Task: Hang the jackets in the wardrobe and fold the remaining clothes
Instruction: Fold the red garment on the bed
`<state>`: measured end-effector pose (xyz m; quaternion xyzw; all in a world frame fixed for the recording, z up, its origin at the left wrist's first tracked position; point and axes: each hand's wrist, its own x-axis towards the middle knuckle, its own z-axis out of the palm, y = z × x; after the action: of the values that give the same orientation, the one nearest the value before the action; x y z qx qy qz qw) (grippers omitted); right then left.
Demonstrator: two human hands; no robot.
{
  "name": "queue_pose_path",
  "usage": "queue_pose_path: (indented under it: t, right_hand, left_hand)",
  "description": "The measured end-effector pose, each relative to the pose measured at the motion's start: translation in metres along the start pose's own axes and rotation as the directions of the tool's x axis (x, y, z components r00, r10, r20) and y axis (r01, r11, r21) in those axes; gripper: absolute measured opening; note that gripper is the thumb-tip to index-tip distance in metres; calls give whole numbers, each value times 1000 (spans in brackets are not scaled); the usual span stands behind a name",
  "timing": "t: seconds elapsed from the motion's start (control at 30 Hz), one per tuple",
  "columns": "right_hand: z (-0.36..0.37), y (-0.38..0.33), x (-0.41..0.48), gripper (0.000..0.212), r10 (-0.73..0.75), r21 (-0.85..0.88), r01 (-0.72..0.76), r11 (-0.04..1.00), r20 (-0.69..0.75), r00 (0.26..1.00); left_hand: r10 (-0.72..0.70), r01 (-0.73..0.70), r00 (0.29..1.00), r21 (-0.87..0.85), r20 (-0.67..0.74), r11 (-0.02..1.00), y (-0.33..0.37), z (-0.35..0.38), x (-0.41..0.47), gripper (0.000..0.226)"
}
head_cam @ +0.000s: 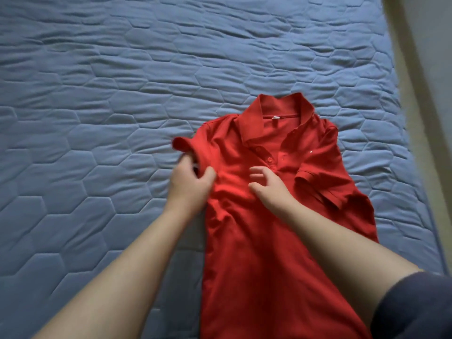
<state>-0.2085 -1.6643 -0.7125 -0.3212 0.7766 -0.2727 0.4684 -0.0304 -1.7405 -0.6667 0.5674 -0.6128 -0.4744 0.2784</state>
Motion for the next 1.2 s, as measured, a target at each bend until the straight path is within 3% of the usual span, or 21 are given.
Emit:
queue_pose_path:
  t: [0.07,0.13,0.17,0.3,0.5,0.6,0.7,0.8,0.87,0.93,1.1,1.2]
  right_hand:
    - [-34,13,-2,34,64,81,-56,995,-97,993]
    - [-70,31,-7,32,99,102,-84,991,-148,984]
    - [-87,42,-11,32,121,79,-109,991,-162,979]
    - [-136,90,-42,31,222,-148,-242,959,-144,964]
    - [-150,132,-88,28,268,-384,-258,887,-26,963]
    - [-150,131,-88,26,103,-494,-145,857,-111,988]
    - [-155,115,-66,33,-147,-632,-41,774,-242,959]
    - [-156,98,-35,56,-259,-757,78,648,-122,958]
    - [-151,92,-14,62,-267,-820,160,549,9,964]
    - [-143,89,6,60,-256,-825,212,524,86,963]
    - [-145,72,62,54,-369,-789,245,563,26,929]
    - [-153,65,89,45,-440,-874,244,420,39,897]
  left_hand:
    - [149,-217,934,185,324,959,19,37,-19,20]
    - [33,-282,819,351,573,893,23,73,-43,21]
    - [-36,-260,810,414,585,872,19,86,-54,23]
    - [-62,-150,939,565,338,812,-6,100,-91,28]
    - [-140,-170,938,773,317,611,-28,80,-136,41]
    - [15,-180,975,757,220,628,-17,82,-127,27]
    - [117,-172,985,733,126,658,-7,94,-96,41]
    - [120,-297,953,772,279,561,-4,110,-62,65]
    - [122,-415,906,788,406,455,-5,125,-44,69]
    - [126,-507,859,789,497,348,-8,137,-25,67]
    - [228,-589,807,770,545,243,6,146,49,69]
    - [248,-707,697,702,673,81,16,145,79,56]
